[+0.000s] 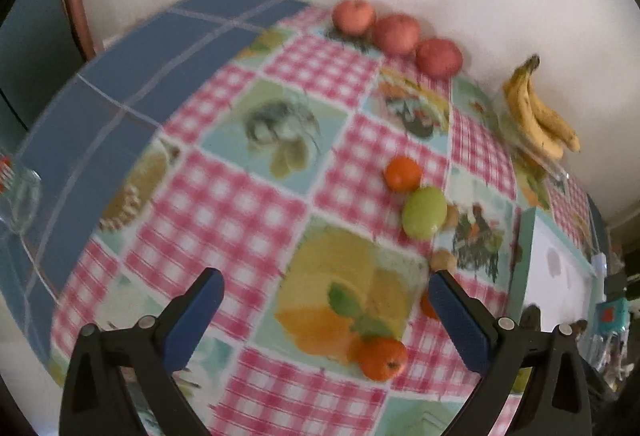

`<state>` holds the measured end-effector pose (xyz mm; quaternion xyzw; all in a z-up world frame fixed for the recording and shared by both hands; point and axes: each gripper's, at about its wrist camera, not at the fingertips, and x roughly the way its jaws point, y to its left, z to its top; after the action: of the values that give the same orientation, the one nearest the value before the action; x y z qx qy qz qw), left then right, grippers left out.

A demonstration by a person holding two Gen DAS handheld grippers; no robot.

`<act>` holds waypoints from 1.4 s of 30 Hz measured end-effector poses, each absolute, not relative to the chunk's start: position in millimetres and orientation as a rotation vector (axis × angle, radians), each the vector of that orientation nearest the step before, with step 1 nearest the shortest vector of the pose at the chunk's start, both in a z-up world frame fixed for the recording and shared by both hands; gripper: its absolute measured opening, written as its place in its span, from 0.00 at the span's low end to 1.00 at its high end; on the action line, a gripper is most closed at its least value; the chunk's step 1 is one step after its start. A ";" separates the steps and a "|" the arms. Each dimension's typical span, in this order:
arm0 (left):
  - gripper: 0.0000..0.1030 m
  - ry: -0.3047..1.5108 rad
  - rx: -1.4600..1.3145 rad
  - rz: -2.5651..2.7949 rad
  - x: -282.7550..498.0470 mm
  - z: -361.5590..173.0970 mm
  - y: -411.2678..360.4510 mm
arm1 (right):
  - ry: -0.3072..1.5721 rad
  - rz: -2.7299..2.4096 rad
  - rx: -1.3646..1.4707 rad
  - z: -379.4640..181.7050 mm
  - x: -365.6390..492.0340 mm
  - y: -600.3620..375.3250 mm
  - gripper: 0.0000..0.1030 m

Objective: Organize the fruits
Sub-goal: 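Move both tools back toward the remaining fruits, then grasp an orange with the left gripper while the right grasps another orange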

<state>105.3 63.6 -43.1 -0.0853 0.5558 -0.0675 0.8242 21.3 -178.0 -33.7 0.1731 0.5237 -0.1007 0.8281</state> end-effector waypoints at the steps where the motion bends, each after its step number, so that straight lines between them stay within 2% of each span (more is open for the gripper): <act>1: 1.00 1.196 -0.170 -0.144 103.4 -47.4 60.4 | 1.117 -0.213 0.362 -35.5 19.0 -175.2 0.94; 9: 1.00 1.190 -0.054 -0.207 89.3 -53.2 36.3 | 1.136 -0.257 0.406 -44.9 4.1 -185.2 0.94; 16: 0.99 1.360 -0.101 -0.289 86.7 -82.4 13.9 | 1.129 -0.284 0.442 -44.7 2.0 -201.0 0.94; 20: 0.93 1.393 0.035 -0.283 80.3 -95.0 -6.2 | 1.123 -0.298 0.457 -44.4 0.9 -209.4 0.94; 22: 0.93 1.428 0.112 -0.303 75.8 -105.3 -20.1 | 1.123 -0.300 0.466 -45.1 0.5 -212.3 0.94; 25: 0.94 1.391 0.270 -0.300 66.8 -109.8 -39.6 | 1.125 -0.300 0.470 -46.0 -0.5 -214.4 0.94; 31: 0.93 1.389 0.261 -0.326 67.1 -110.0 -44.3 | 1.132 -0.303 0.473 -47.5 -1.0 -216.1 0.94; 32: 0.88 1.383 0.261 -0.328 65.8 -107.7 -42.7 | 1.134 -0.304 0.474 -48.1 -1.0 -216.2 0.94; 34: 0.71 1.358 0.245 -0.324 68.3 -102.7 -37.9 | 1.137 -0.305 0.473 -48.8 -0.8 -215.8 0.94; 36: 0.49 1.345 0.215 -0.303 72.8 -97.7 -30.7 | 1.138 -0.306 0.472 -48.9 -0.4 -215.0 0.94; 39: 0.39 1.345 0.164 -0.294 77.1 -95.3 -22.9 | 1.139 -0.307 0.471 -48.9 0.1 -215.1 0.94; 42: 0.37 1.348 0.154 -0.300 81.9 -94.8 -15.5 | 1.145 -0.308 0.468 -50.2 0.3 -215.9 0.94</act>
<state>81.9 -15.5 -94.8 0.0708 0.6210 -0.1382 0.7682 0.3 -215.9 -50.2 0.2183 0.5346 -0.1438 0.8036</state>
